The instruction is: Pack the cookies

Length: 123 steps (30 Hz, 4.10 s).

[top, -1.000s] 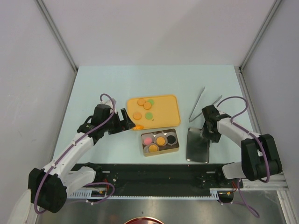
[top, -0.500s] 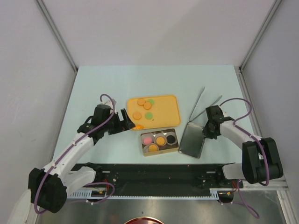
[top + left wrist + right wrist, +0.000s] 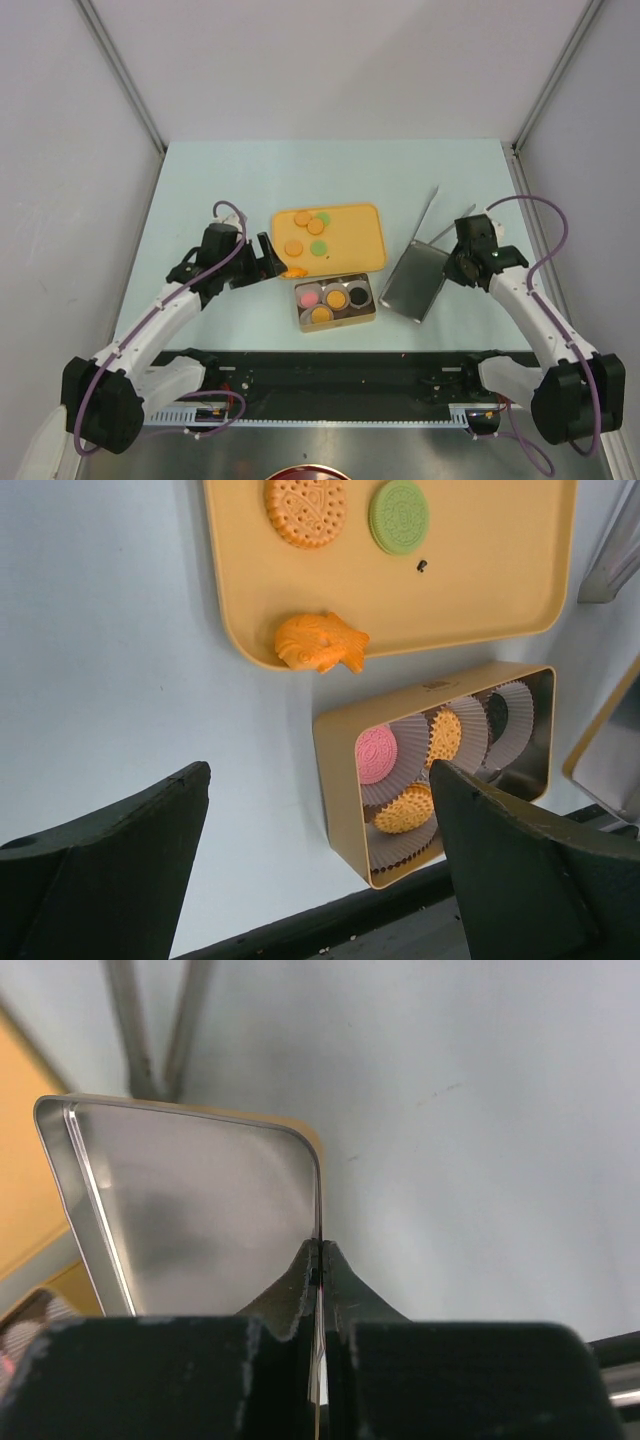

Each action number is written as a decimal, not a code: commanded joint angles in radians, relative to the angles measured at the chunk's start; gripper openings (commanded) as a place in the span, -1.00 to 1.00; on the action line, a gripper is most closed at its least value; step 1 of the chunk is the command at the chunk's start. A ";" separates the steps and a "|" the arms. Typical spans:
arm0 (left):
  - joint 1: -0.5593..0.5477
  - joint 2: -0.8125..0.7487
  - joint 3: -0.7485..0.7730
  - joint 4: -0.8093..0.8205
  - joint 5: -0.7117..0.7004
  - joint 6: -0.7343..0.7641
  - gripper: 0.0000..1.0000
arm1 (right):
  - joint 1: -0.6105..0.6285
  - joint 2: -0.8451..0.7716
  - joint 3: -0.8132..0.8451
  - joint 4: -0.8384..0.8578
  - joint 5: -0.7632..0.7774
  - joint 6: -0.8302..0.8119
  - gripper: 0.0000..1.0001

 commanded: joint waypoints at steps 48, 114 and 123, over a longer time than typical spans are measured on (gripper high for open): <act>-0.209 0.100 0.083 0.644 0.350 -0.165 0.51 | 0.513 0.133 0.404 0.270 -0.240 -0.038 -1.00; -1.022 0.134 -0.225 1.612 -0.897 2.263 -0.99 | 0.027 -0.143 0.306 0.111 -0.724 -0.012 0.22; -1.151 0.180 -0.290 1.817 -0.882 2.342 -0.99 | 0.071 -0.070 0.192 0.348 -0.953 0.092 0.22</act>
